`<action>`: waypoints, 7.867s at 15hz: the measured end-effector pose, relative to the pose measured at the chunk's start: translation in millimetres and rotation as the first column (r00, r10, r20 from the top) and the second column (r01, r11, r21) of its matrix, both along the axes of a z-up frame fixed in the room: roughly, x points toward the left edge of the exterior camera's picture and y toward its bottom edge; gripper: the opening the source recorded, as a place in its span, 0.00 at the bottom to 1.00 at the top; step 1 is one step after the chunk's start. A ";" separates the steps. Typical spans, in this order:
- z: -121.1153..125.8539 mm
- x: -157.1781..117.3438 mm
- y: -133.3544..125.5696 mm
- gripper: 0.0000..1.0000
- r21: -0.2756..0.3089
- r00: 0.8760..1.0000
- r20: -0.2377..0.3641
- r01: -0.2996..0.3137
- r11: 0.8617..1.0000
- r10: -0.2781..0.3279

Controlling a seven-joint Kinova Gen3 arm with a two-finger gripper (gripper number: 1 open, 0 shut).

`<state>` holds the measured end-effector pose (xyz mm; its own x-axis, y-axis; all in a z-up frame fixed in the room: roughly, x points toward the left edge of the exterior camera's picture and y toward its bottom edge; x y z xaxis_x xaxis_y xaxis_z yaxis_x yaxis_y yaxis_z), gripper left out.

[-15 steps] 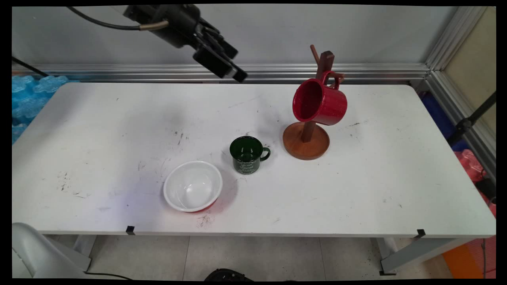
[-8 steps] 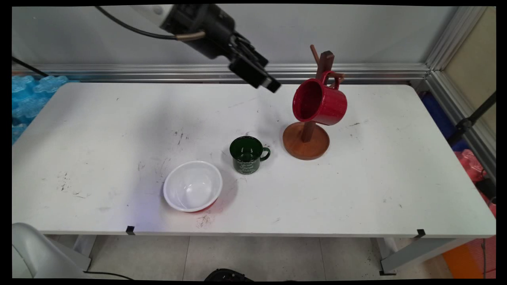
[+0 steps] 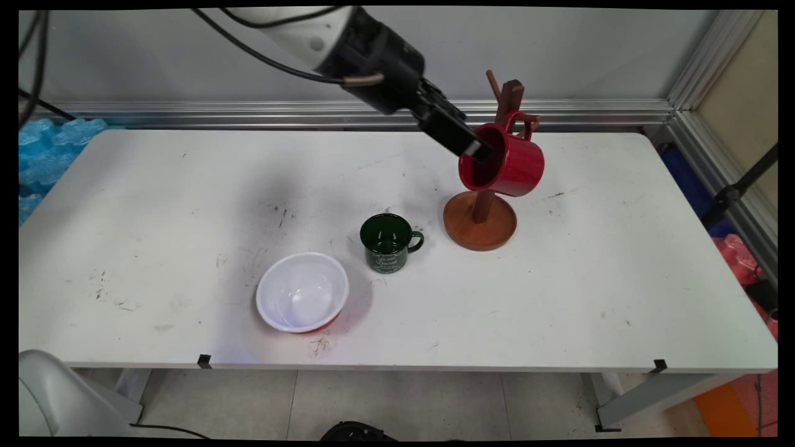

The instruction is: Pick up the red mug from the rack, then place the picked object on the table

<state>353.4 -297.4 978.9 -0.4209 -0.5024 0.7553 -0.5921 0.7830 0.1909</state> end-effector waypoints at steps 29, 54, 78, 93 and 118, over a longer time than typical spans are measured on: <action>-72.2 -84.0 -32.9 0.00 0.090 0.986 0.018 -0.169 0.982 0.168; -33.3 -94.9 3.5 0.00 0.040 0.990 -0.022 -0.141 0.989 0.142; 18.6 8.6 58.4 0.00 0.091 0.958 0.258 -0.151 0.984 0.124; -11.3 107.9 -32.6 0.00 0.084 0.837 0.530 -0.209 0.974 0.134; -140.5 91.7 -144.2 0.00 0.267 0.769 0.639 -0.226 0.937 0.003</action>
